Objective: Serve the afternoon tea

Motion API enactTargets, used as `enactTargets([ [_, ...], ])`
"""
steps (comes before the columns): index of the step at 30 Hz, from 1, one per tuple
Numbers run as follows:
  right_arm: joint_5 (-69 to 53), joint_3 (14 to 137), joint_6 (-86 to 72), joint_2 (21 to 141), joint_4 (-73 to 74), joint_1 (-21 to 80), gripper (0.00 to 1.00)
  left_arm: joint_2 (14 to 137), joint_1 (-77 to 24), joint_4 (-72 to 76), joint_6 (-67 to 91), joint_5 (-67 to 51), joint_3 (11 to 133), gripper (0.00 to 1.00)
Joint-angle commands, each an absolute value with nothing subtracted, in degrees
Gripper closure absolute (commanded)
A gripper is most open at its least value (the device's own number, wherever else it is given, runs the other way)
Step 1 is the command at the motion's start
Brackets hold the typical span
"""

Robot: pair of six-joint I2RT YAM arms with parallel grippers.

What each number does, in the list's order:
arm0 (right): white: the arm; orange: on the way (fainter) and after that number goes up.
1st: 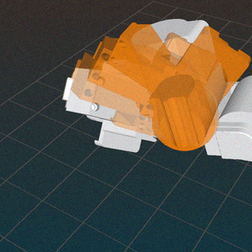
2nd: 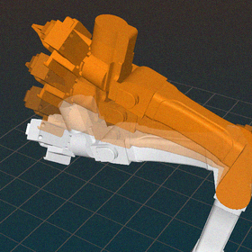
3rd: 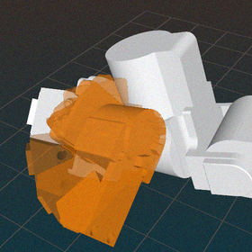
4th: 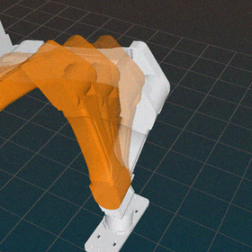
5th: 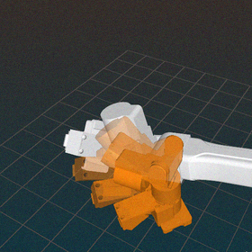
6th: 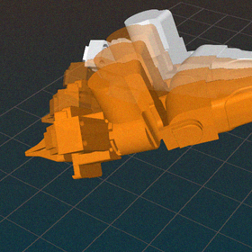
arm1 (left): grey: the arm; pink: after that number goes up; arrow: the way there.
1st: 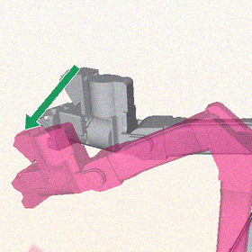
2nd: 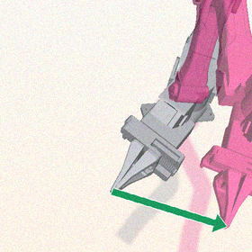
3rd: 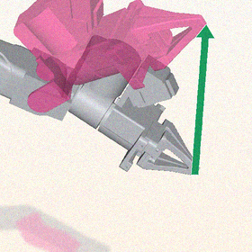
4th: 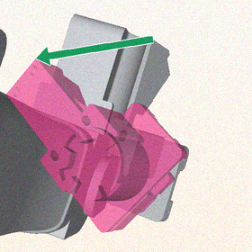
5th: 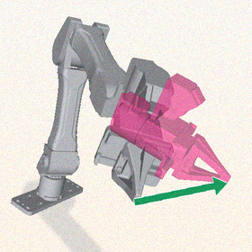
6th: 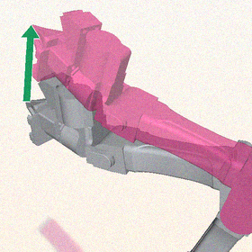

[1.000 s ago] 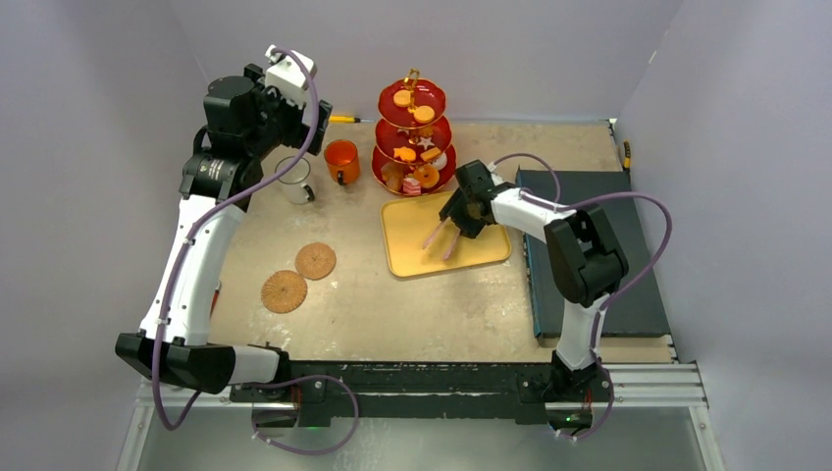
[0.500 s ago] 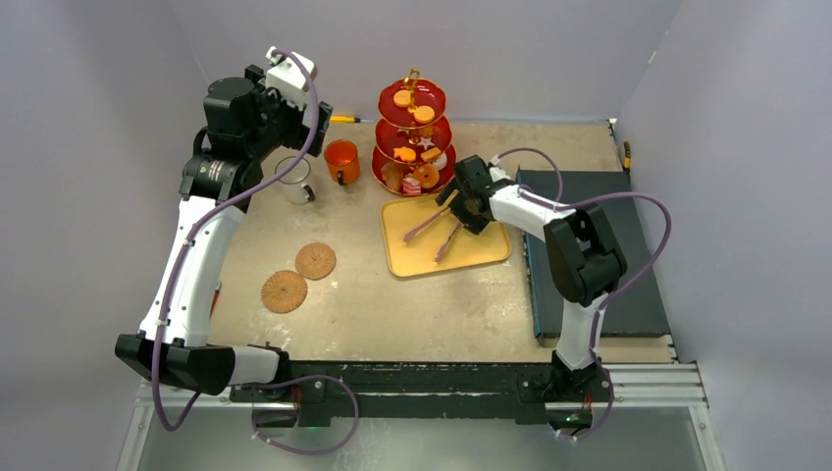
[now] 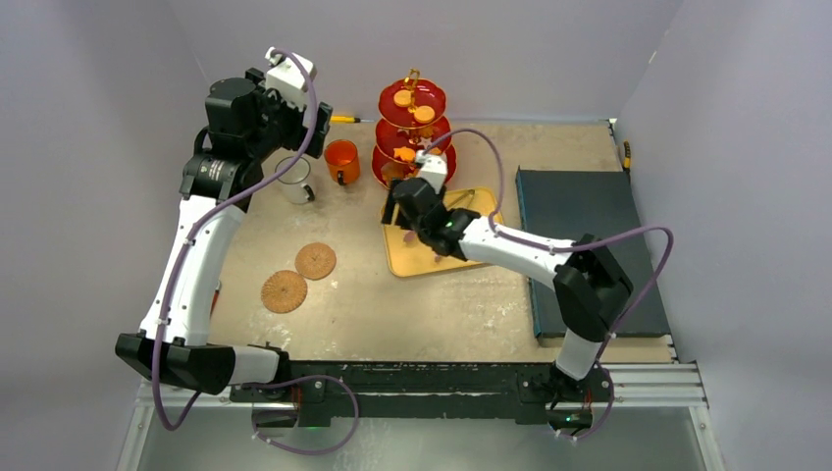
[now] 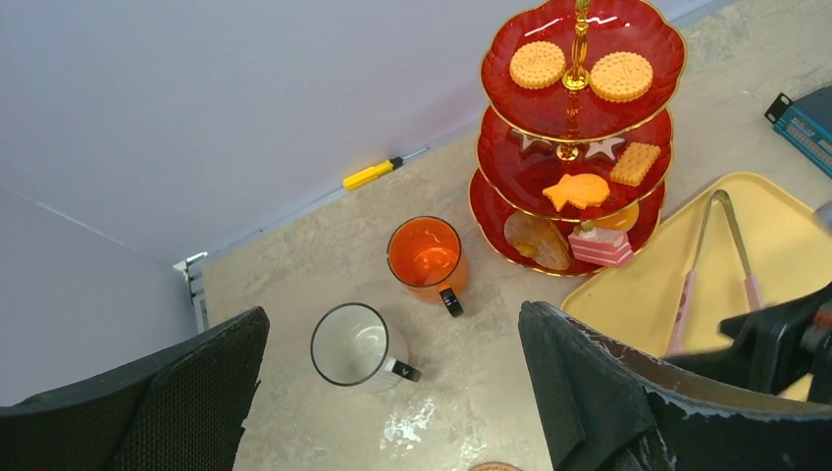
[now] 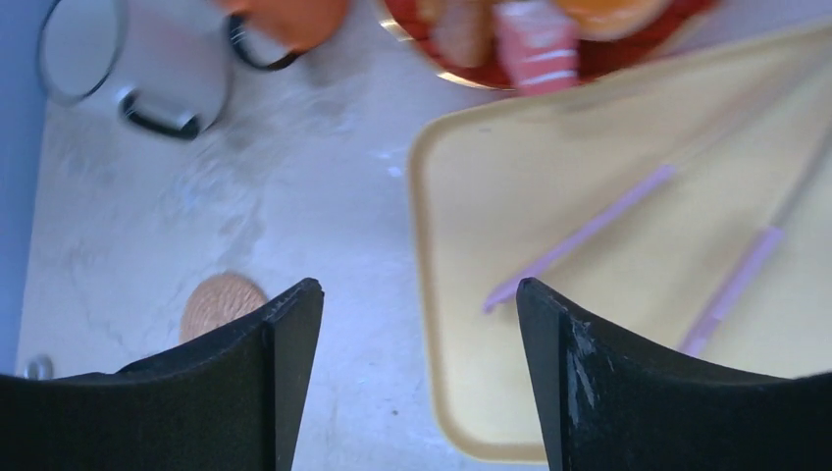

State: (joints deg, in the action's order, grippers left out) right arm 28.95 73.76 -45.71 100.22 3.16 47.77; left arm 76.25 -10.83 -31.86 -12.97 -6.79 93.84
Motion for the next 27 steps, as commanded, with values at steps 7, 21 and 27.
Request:
enactTargets([
  [7,27.41,85.59,-26.06,114.73,-2.53,53.25,0.38,76.75,-9.5,-33.22,-5.93,-4.32,91.5,0.01],
  [21,27.68,84.48,-26.11,121.0,-2.98,52.97,0.76,76.05,-9.05,-35.0,-5.44,-2.9,88.31,0.01],
  [27,29.74,79.66,-29.91,117.44,-3.21,51.66,0.92,75.53,-9.0,-35.06,-6.17,-2.9,89.16,0.01],
])
